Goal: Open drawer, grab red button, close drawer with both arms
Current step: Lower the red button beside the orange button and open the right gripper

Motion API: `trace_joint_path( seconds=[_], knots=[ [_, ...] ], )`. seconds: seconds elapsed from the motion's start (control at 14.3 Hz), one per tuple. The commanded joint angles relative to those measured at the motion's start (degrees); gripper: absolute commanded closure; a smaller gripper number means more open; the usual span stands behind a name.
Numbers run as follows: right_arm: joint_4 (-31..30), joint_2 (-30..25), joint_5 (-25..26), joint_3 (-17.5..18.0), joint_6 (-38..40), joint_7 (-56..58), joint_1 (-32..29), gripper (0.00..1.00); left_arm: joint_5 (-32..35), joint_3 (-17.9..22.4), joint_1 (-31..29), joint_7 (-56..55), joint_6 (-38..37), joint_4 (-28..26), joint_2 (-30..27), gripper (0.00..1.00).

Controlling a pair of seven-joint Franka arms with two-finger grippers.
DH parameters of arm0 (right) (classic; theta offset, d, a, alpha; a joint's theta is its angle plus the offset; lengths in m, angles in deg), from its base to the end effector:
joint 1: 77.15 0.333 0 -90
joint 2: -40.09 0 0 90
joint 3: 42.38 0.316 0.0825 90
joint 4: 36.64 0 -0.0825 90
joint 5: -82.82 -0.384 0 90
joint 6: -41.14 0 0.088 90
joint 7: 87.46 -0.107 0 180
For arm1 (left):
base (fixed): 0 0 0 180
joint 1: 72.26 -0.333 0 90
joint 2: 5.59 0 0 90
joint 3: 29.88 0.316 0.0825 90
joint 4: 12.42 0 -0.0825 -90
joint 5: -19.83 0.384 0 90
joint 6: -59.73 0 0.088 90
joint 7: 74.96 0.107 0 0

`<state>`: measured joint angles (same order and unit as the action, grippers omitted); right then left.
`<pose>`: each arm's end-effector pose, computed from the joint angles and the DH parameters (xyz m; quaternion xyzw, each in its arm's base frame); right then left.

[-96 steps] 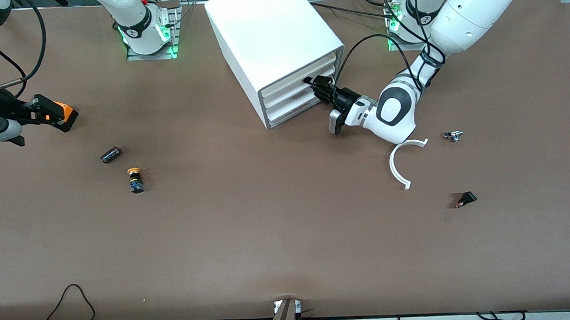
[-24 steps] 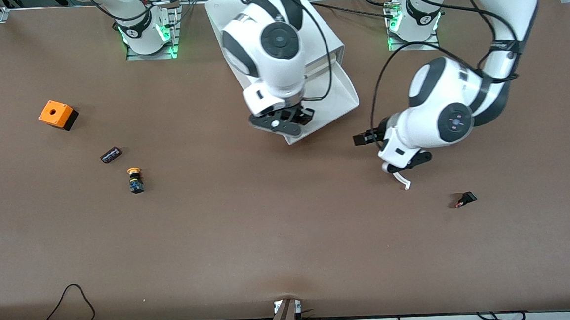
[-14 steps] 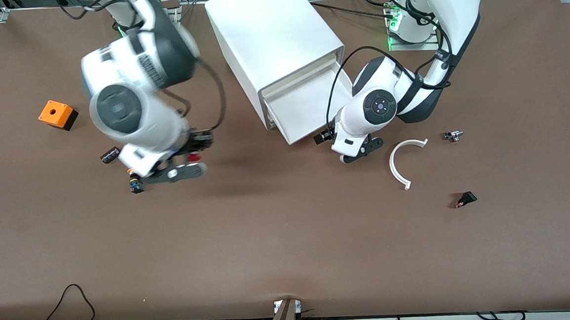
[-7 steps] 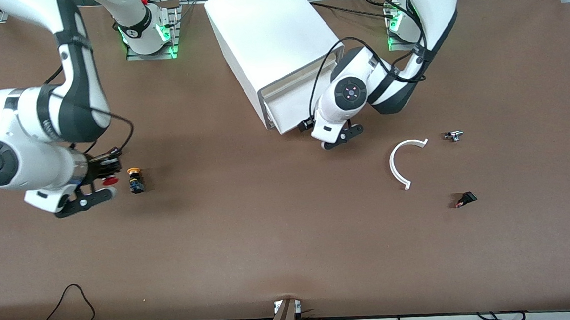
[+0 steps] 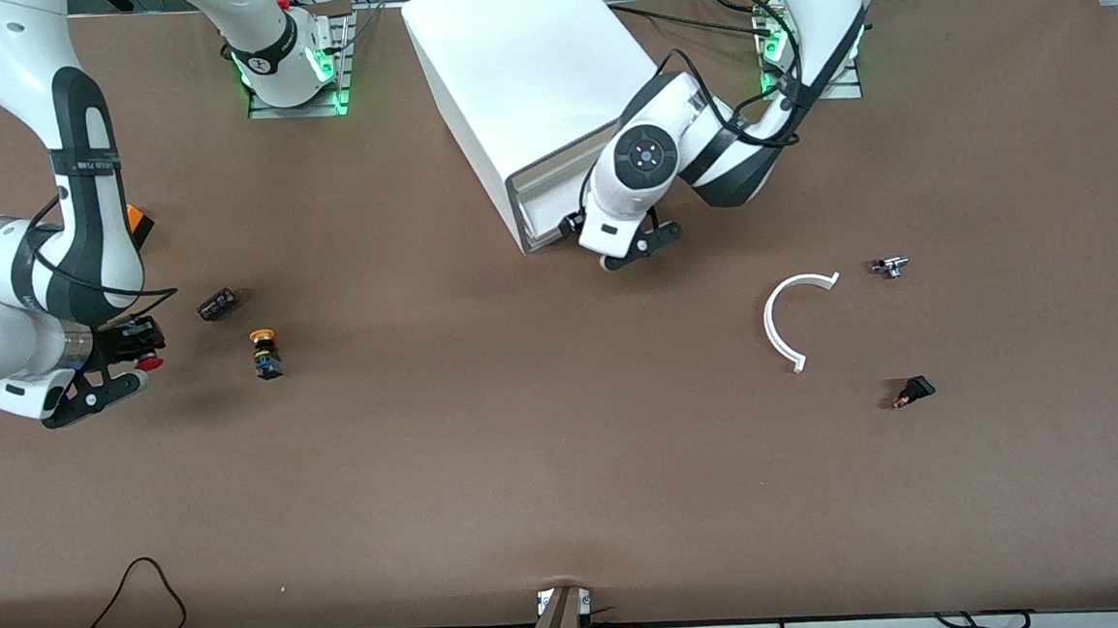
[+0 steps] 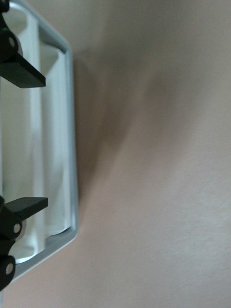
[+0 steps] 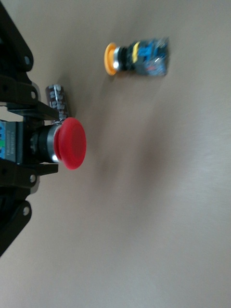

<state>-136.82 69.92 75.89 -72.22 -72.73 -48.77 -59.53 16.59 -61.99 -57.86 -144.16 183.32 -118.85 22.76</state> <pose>0.6265 -0.1001 0.2923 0.9687 0.2127 -0.1262 0.0230 0.4431 -0.4395 0.2814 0.9595 0.2296 -0.1608 0.0279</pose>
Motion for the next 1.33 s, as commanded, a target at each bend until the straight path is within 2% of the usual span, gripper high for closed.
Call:
trace_joint_path(
  seconds=[0.0, 0.14, 0.28, 0.35, 0.63, 0.7, 0.77, 0.98, 1.12, 1.26],
  knots=[
    [-7.1, -1.6, -2.0, 0.5, -5.6, 4.7, -2.6, 1.00, 1.4, -1.2, 0.5, -3.1, 0.4, -0.5, -1.3, 0.00],
    [-11.4, -1.4, -5.1, 0.5, -10.8, 7.7, -3.5, 1.00, 1.4, -1.3, 0.5, -3.8, 0.4, -0.6, -1.5, 0.00],
    [-13.9, -1.3, -5.5, 0.5, -13.9, 7.8, -3.6, 1.00, 1.4, -1.6, 1.2, -5.5, 0.4, -0.6, -1.6, 0.00],
    [-14.3, -1.1, -6.0, 0.6, -14.2, 7.8, -3.6, 0.95, 1.4, -1.8, 1.3, -6.6, 0.4, -0.5, -1.6, 0.00],
    [-14.3, -0.2, -7.6, 0.5, -14.4, 7.7, -3.6, 0.23, 1.4, -2.5, 1.5, -8.6, 0.4, -0.5, -1.5, 0.00],
    [-13.9, -0.6, -7.7, 0.5, -13.8, 7.5, -3.5, 0.09, 1.4, -2.5, 1.5, -8.6, 0.3, -0.5, -1.5, 0.00],
    [-13.6, -1.5, -8.4, 0.6, -13.6, 7.4, -3.4, 0.01, 1.4, -2.6, 1.5, -8.6, 0.1, -0.5, -1.5, 0.00],
    [-10.8, -4.1, -8.4, 0.8, -11.0, 7.0, -2.9, 0.01, 1.4, -2.5, -0.2, -7.6, -0.4, 0.3, -1.5, 0.00],
    [-5.6, -5.8, -8.5, 1.0, -4.8, 6.7, -2.6, 0.01, 1.4, -2.7, -4.2, -5.4, -1.3, 2.1, -1.5, 0.00],
    [-0.3, -6.9, -8.7, 0.9, 0.9, 2.6, -0.2, 0.01, 1.4, -2.7, -8.0, 1.6, -2.8, 2.4, -2.8, 0.00]
  ],
)
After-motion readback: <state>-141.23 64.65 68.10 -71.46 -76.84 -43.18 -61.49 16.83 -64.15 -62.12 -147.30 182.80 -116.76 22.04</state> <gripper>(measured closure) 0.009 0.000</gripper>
